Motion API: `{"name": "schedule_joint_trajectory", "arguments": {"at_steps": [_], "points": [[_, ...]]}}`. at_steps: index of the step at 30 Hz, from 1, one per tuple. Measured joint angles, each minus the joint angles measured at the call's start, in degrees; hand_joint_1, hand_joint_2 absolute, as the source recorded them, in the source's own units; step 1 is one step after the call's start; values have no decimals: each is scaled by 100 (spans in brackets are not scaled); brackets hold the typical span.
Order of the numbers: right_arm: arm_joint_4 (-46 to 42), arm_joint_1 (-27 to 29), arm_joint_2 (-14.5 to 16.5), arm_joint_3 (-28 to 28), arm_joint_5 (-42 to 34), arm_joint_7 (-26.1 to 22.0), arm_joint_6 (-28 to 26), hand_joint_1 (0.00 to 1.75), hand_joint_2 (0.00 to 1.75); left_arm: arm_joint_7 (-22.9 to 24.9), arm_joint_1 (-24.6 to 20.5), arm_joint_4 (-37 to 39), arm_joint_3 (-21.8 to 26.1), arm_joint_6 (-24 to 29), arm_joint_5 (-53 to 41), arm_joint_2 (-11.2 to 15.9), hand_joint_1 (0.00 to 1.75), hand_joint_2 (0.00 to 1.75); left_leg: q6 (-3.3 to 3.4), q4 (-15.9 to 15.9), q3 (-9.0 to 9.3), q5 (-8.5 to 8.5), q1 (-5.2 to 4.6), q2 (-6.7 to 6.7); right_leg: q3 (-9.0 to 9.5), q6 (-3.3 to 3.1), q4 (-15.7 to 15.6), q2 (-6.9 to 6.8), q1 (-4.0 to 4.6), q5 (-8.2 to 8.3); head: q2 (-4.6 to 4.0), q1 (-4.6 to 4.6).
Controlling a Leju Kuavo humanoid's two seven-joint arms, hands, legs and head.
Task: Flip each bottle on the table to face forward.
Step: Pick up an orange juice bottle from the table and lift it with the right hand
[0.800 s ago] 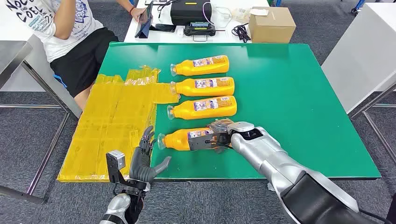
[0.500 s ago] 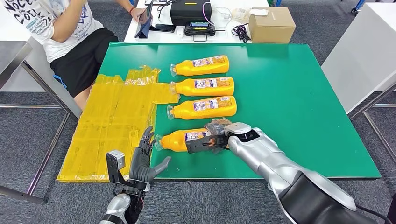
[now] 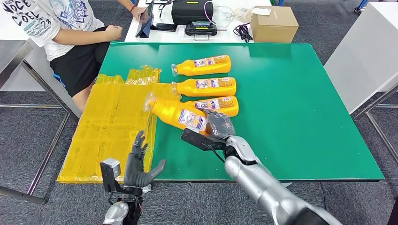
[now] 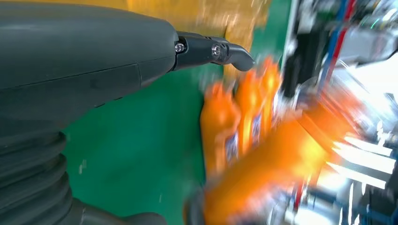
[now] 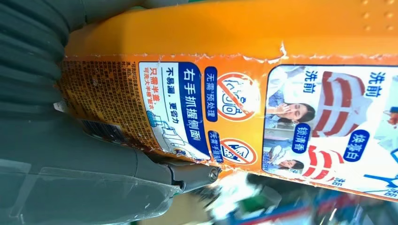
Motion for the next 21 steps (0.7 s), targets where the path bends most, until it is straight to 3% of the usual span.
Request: {"name": "schedule_joint_trajectory", "arguments": {"at_steps": [5,10,14,21], "points": [[-1791,1286,-56,-1341,685,78,-296,175,175,-140,312,-489,131,423,-295,-1,0,175,4,-1,-11,-8,-2,-17,-4,6,-4,-12,-2,-10,0,1],[-3005,2322,-42,-2022,1019,-94,-574,175,175,-187,461,-755,233,491,-340,-36,0,175,6,-1,-10,-12,-6,-16,-3,11,-5,-10,-5,-12,0,1],[-3397,2648,7,-2190,1023,-197,-551,175,175,-182,473,-826,250,453,-340,-55,0,175,6,-1,-5,-11,-6,-11,-2,11,-4,-6,-5,-11,0,-1],[-3201,2624,37,-2209,527,-925,50,175,175,-129,321,-792,199,159,-255,-59,0,175,8,-2,-3,-6,-5,-3,2,11,-3,-6,-5,-10,0,1]]}}
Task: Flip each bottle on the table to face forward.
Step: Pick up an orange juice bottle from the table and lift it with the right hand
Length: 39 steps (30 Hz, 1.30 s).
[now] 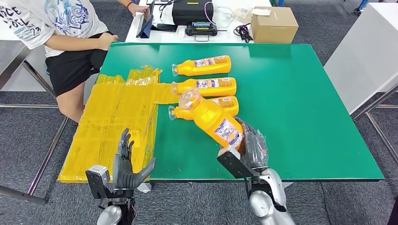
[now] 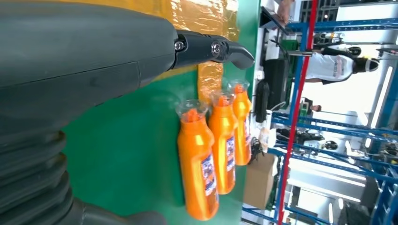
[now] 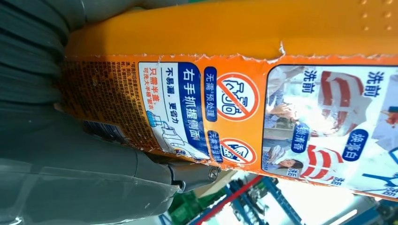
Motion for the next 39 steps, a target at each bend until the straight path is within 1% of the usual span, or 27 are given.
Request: {"name": "schedule_joint_trajectory", "arguments": {"at_steps": [11,15,18,22,24,32,39], "points": [[257,-46,7,1,-30,-39,33,175,175,2,-47,30,-12,-14,25,0,0,175,1,0,-2,-2,-2,0,-1,1,-1,0,-1,-1,0,-1],[416,-119,43,25,-82,-173,192,175,175,69,-88,69,-40,-190,142,0,0,175,1,0,-1,-2,-1,2,-1,1,-1,1,0,0,0,1],[909,-288,212,141,-181,-532,247,175,175,192,-195,167,-137,-479,346,0,0,175,0,0,1,-1,0,7,0,0,0,2,0,0,0,1],[1616,-481,497,388,-289,-1019,157,175,175,316,-337,352,-288,-853,538,12,0,175,-2,0,1,2,1,7,-1,0,2,2,1,0,0,0],[1871,-566,612,514,-351,-1176,98,175,175,349,-404,464,-353,-997,607,18,0,175,-2,0,1,2,2,7,-1,0,3,2,1,0,0,1],[2486,-867,935,941,-276,-1194,15,175,175,401,-528,763,-568,-1297,675,31,0,175,-1,0,-1,0,0,5,-2,0,1,2,0,0,0,1],[2908,-953,1068,1221,-195,-1175,-39,175,175,473,-555,921,-621,-1374,773,32,0,175,-2,0,-1,0,0,5,-2,0,1,2,0,0,0,1]]}}
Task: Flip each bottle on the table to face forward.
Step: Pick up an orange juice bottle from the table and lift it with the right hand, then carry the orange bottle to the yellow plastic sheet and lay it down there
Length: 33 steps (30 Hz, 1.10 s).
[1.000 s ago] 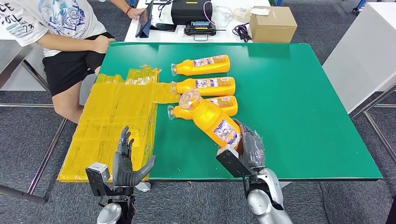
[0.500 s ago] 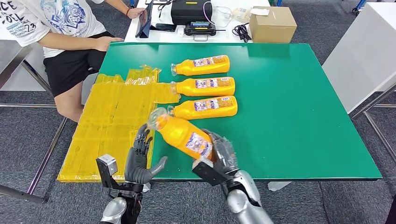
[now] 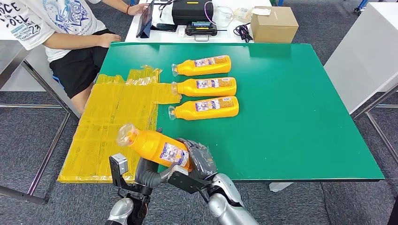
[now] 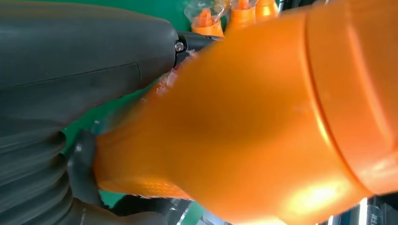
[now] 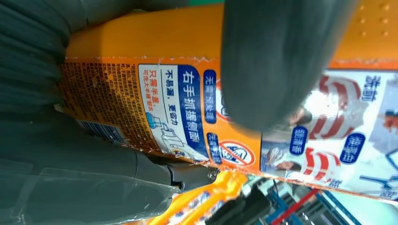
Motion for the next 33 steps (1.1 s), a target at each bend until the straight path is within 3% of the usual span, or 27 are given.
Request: {"name": "schedule_joint_trajectory", "arguments": {"at_steps": [29,30,33], "points": [[534,-279,84,316,-226,-52,326,175,175,-7,-64,187,8,-155,203,5,0,175,0,0,0,0,-1,0,0,0,0,0,-1,0,0,0],[544,-284,84,317,-225,-52,326,175,175,-7,-64,188,8,-160,206,5,20,175,0,0,0,0,-1,0,0,0,0,0,-1,0,0,0],[571,-300,85,322,-213,-52,324,175,175,-10,-64,197,8,-205,226,14,151,175,0,0,0,0,0,0,0,0,0,0,0,0,0,0]]}}
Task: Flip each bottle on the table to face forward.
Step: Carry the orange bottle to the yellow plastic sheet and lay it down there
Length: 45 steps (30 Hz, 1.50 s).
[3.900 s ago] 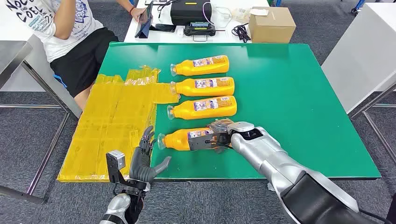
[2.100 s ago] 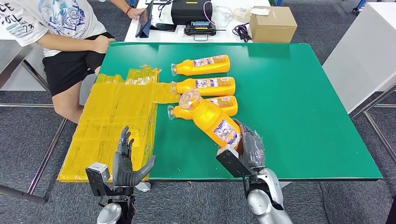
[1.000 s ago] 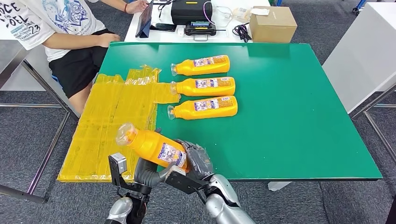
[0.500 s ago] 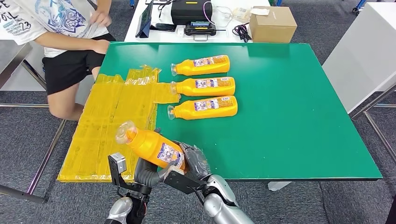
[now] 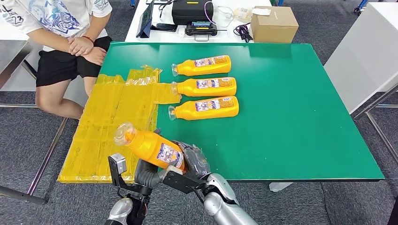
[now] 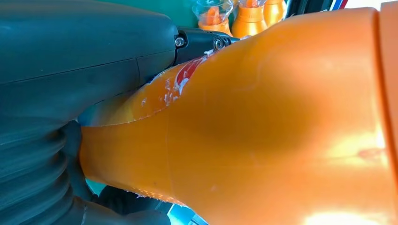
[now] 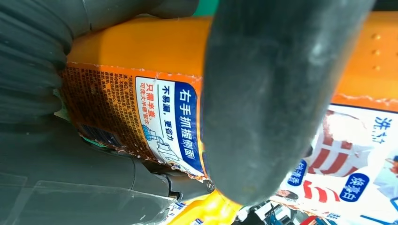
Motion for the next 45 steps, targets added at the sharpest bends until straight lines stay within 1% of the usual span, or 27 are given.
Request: {"name": "schedule_joint_trajectory", "arguments": {"at_steps": [1,17,18,20,21,22,24,28,30,33,37,41,45], "points": [[10,-6,3,2,2,-1,-2,175,175,-2,0,3,0,-19,4,4,175,175,0,0,0,0,0,0,0,0,0,0,0,0,0,0],[64,-20,45,74,43,8,-13,175,175,-32,16,7,70,-361,302,9,175,175,0,0,0,0,0,1,0,0,0,0,0,0,0,0],[67,-20,45,78,46,9,-11,169,175,-30,19,7,74,-367,310,9,175,175,0,0,0,0,0,1,0,0,0,0,0,0,0,0],[74,-21,45,85,60,13,-9,82,175,-30,24,6,76,-368,317,9,175,175,0,0,1,0,0,1,0,0,0,0,0,0,0,0],[78,-21,45,90,78,23,-18,38,131,-30,26,5,77,-368,319,9,175,175,0,0,1,0,0,1,0,0,0,0,0,0,0,0],[81,-19,45,99,120,53,-56,0,87,-30,28,2,78,-367,320,9,175,175,0,0,1,0,0,1,0,0,0,0,0,0,0,-1],[89,-14,45,138,293,199,-219,0,0,-29,34,-19,79,-355,319,8,175,175,0,0,1,0,0,1,0,0,0,0,0,0,0,-1],[-3,57,60,189,691,750,-657,0,0,-28,94,-186,86,-262,302,8,175,175,0,0,1,0,0,1,0,0,0,0,0,0,0,-1],[-239,188,60,153,743,991,-815,0,0,-26,148,-332,97,-181,284,6,175,175,0,0,0,0,0,0,-1,0,0,0,0,0,0,0],[-673,406,43,53,776,1193,-930,0,0,-27,198,-541,111,-110,269,3,175,175,0,0,-1,-1,0,0,0,0,0,0,0,-1,0,0],[-1016,577,18,-32,793,1255,-950,0,0,-30,206,-708,137,-71,263,-14,175,175,0,0,-1,-1,0,0,0,0,0,0,0,-1,0,0],[-1384,810,9,-159,799,1241,-1149,0,0,-52,212,-818,183,1,249,-43,175,175,0,0,0,-1,0,-2,1,0,0,-1,0,0,0,1],[-2006,1020,-26,-328,579,1087,-1269,0,0,-102,262,-861,258,180,140,-44,175,175,0,0,0,-1,0,2,-1,0,0,1,0,0,0,0]]}}
